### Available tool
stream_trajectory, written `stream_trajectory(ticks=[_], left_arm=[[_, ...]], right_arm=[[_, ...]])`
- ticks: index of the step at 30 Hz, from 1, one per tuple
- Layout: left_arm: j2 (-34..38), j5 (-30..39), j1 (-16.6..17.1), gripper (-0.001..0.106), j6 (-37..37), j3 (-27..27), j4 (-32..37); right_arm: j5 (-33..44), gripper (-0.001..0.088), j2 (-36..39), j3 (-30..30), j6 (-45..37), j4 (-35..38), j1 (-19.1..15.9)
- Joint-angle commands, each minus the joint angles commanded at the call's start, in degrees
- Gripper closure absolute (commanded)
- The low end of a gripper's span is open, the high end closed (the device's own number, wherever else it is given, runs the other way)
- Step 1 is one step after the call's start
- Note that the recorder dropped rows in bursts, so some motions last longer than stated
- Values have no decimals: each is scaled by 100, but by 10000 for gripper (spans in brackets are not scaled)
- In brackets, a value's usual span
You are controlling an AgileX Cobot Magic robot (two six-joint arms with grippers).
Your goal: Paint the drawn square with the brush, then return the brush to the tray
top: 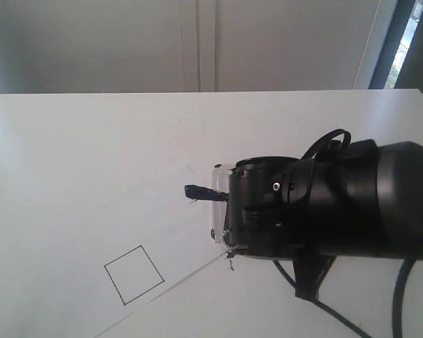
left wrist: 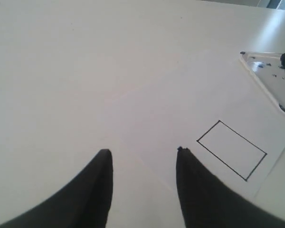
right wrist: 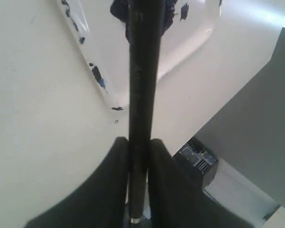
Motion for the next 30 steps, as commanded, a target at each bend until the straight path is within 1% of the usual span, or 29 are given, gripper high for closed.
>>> stream_trajectory(ticks=[1,2,4,7,9,10,13,14,17,18,20,23,26,28,30], left_arm=[[0,-308,0,574,17,0,0],[0,-859,0,574,-1,0,0],[0,-1231,0,574,-29,0,0],[0,-1444,0,574,-381,0,0],[0,-1529,0,574,-992,0,-221],[0,-1540,0,574,-1484,0,-293],[0,-1553,0,574,-2297,0,-310],[0,-1572,0,574,-2453,0,-310],[0,-1686,0,574,-2255,0,-310],[0,-1685,0,574,-2364,0,-320],[0,-1470,-10,574,-2516,0,-295],[0,-1206,-10,574,-2526,0,-152],[0,-597,-10,574,-2520,0,-56],[23,-377,-10,574,-2520,0,83],[207,-273,-10,574,-2393,0,139]], right_arm=[[0,868,0,0,0,-10,46],[0,868,0,0,0,-10,111],[0,868,0,0,-13,-10,166],[0,868,0,0,-13,0,196],[0,868,0,0,-13,0,196],[0,868,0,0,-13,13,193],[0,868,0,0,-56,53,193],[0,868,0,0,-69,81,193],[0,868,0,0,-106,81,210],[0,868,0,0,-142,81,210],[0,868,0,0,-202,81,210],[0,868,0,0,-341,81,221],[0,868,20,-11,-454,-79,304],[0,868,85,-63,-547,-191,395],[0,868,184,-192,-591,-282,448]])
